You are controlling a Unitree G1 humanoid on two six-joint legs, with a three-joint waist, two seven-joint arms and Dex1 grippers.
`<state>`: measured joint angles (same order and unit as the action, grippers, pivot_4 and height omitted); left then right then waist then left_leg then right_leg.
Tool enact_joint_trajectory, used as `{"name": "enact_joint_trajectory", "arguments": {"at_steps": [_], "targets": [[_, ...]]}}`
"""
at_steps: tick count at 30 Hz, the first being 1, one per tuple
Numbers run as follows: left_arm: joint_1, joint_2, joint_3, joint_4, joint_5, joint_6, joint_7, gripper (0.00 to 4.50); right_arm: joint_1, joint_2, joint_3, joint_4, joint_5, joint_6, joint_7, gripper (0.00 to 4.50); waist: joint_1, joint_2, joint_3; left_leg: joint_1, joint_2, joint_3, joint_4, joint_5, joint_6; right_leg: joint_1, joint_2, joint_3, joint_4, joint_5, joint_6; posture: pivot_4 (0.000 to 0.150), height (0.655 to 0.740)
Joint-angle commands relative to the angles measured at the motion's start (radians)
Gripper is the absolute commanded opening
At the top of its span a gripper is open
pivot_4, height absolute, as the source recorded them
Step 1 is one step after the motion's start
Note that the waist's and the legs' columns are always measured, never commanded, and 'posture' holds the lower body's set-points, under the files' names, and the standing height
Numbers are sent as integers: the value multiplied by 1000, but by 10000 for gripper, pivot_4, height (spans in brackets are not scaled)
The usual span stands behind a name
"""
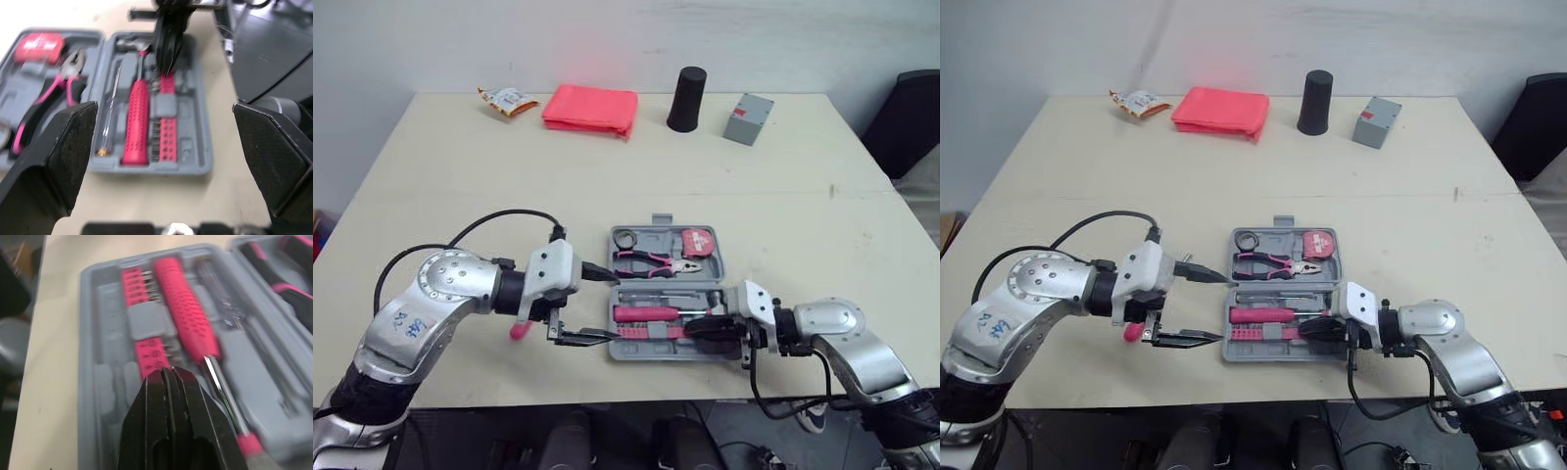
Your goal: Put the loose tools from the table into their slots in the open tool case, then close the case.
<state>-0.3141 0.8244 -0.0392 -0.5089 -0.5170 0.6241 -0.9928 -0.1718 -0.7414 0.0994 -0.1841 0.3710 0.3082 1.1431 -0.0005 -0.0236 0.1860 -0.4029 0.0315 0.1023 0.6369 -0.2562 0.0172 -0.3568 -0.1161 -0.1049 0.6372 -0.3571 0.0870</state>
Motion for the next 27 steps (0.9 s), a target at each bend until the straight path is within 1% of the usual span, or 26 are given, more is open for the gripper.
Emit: {"name": "enact_joint_trajectory", "arguments": {"at_steps": [1, 2, 5, 6, 9, 13, 15, 17, 20, 22, 24, 27], "targets": [[115, -9, 189, -51, -98, 83, 81, 45000, 7, -67, -176, -108, 150, 146, -25, 6877, -2, 2, 1, -1, 0, 0, 0, 0, 0, -1, 0, 0, 0, 0, 0, 1500, 7361], [177, -13, 262, -52, -129, 102, 89, 45000, 16, -100, -228, -120, 187, 182, -12, 10274, -4, 4, 2, -2, 0, 0, 0, 0, 0, -2, 0, 0, 0, 0, 0, 1500, 7361], [327, -38, 459, -43, -181, 149, 142, 45000, 53, -210, -344, -95, 226, 232, 47, 24561, -1, 4, 3, -1, 1, 0, -1, 0, 1, -2, 0, -1, -1, 0, 0, 1500, 7361], [361, -43, 510, -39, -195, 162, 156, 45000, 63, -240, -370, -77, 228, 237, 62, 30222, -1, 4, 3, -1, 1, -1, -1, -1, 1, -1, 0, -1, -1, 0, 0, 1500, 7361], [542, -27, 723, -4, -166, 154, 126, 45000, 96, -335, -482, 38, 220, 242, 115, 44635, 0, 4, 2, -1, 1, -1, -1, -4, 7, -1, 0, -2, -2, 0, -1, 1500, 7361], [706, -28, 919, 56, -161, 136, 79, 45000, 122, -399, -559, 171, 183, 200, 157, 44635, 0, 4, 3, -1, 0, 0, -1, -5, 8, -1, -1, -1, -3, 0, -1, 1500, 7361], [805, -40, 1031, 125, -126, 97, 51, 45000, 128, -427, -598, 280, 143, 161, 153, 44635, -1, 4, 3, -1, 0, 0, -1, -6, 8, -1, -1, -2, -4, -1, -1, 1500, 7361], [860, -47, 1076, 166, -93, 60, 49, 45000, 132, -438, -611, 353, 114, 125, 154, 44635, -2, 4, 2, -1, 1, 0, -2, -7, 6, -2, -1, -1, -6, -1, -2, 1500, 7361], [867, -57, 1056, 148, -84, 46, 85, 45000, 92, -439, -575, 429, 84, 73, 159, 44635, -1, 5, 2, -1, 1, 0, -4, -8, 5, -2, -2, -1, -8, 0, -3, 1500, 7361], [865, -72, 1012, 92, -78, 35, 107, 45000, 39, -424, -541, 430, 85, 74, 149, 44635, -5, 8, 2, -1, 1, 1, -4, -10, 2, -2, -3, -1, -9, 1, -4, 1500, 7361], [862, -90, 973, 25, -90, 41, 133, 45000, 9, -410, -522, 378, 116, 113, 153, 44635, -6, 9, 2, -1, 1, 1, -4, -10, 2, -2, -3, -1, -9, 1, -4, 1500, 7361], [833, -124, 900, -94, -129, 81, 204, 45000, -4, -387, -496, 215, 188, 196, 155, 44635, -7, 9, 2, -1, 1, 1, -7, -10, 2, -3, -3, -1, -9, 1, -4, 1500, 7361]]}}
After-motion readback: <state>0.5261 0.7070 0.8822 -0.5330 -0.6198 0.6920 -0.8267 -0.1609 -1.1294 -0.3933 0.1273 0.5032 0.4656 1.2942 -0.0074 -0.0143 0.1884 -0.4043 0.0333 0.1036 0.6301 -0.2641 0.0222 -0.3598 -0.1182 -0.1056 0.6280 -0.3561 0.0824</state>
